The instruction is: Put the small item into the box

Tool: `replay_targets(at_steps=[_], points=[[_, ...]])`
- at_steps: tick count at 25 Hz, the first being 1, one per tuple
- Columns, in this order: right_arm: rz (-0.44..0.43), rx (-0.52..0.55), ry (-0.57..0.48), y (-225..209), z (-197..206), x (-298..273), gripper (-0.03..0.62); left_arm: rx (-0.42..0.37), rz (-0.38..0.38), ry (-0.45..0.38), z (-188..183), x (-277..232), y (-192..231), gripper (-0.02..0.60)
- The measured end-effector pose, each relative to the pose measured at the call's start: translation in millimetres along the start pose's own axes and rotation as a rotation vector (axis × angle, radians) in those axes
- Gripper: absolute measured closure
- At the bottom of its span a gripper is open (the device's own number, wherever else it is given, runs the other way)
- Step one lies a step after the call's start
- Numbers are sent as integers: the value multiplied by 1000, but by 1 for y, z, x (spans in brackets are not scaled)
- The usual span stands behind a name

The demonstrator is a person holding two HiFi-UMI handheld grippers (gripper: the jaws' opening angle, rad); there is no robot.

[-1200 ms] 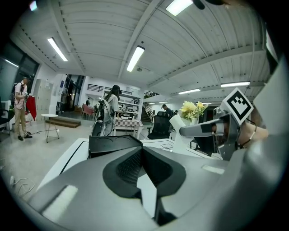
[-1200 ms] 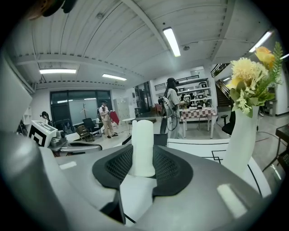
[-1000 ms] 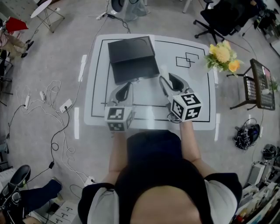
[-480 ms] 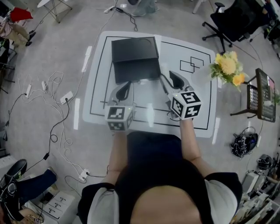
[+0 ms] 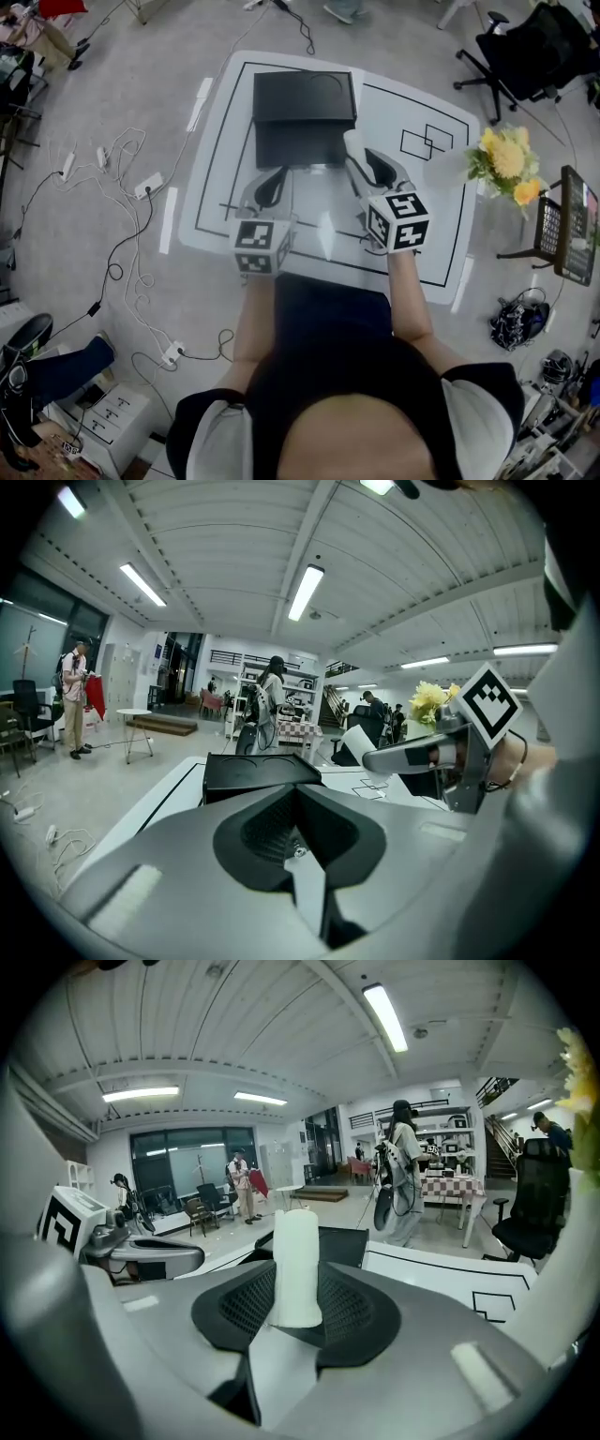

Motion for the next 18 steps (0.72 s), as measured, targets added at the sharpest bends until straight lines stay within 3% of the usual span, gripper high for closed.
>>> replay_targets(at_steps=[18], points=[[-51,149,53,12,-17,-41,457,57,-60,48,22,-8,21,572]])
Point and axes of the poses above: the fingertips, and each gripper's own axes: x backward along the fingers, y to its left, z out of its underside, the point moved 6 cm from there along x, backward along the fingers, and after that the axes turned 10 degrees about y, right-handed, at the moved point
